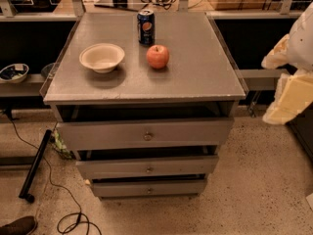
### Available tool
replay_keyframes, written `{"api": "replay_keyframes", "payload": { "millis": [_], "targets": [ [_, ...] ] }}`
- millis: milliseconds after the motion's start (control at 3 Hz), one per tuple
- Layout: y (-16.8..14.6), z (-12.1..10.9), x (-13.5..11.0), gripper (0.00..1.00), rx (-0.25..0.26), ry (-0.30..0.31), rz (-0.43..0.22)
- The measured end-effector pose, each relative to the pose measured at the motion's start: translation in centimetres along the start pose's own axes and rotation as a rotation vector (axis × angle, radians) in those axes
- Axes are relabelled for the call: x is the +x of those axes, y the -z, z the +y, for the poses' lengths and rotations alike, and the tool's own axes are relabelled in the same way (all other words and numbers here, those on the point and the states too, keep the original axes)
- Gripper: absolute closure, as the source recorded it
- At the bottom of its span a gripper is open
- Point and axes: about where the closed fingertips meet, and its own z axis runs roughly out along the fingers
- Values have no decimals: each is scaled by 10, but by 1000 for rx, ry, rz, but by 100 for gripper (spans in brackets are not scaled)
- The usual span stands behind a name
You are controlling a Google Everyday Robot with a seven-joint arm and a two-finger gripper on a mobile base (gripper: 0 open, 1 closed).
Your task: Open middle drawer
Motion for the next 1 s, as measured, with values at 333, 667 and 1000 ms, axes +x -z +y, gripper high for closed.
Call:
{"api": "replay_keyframes", "payload": {
  "millis": [333, 667, 1000],
  "targets": [
    [0, 0, 0, 48, 0, 0, 0],
    [0, 0, 0, 72, 0, 0, 0],
    [0, 0, 0, 95, 0, 0, 0]
  ]
}}
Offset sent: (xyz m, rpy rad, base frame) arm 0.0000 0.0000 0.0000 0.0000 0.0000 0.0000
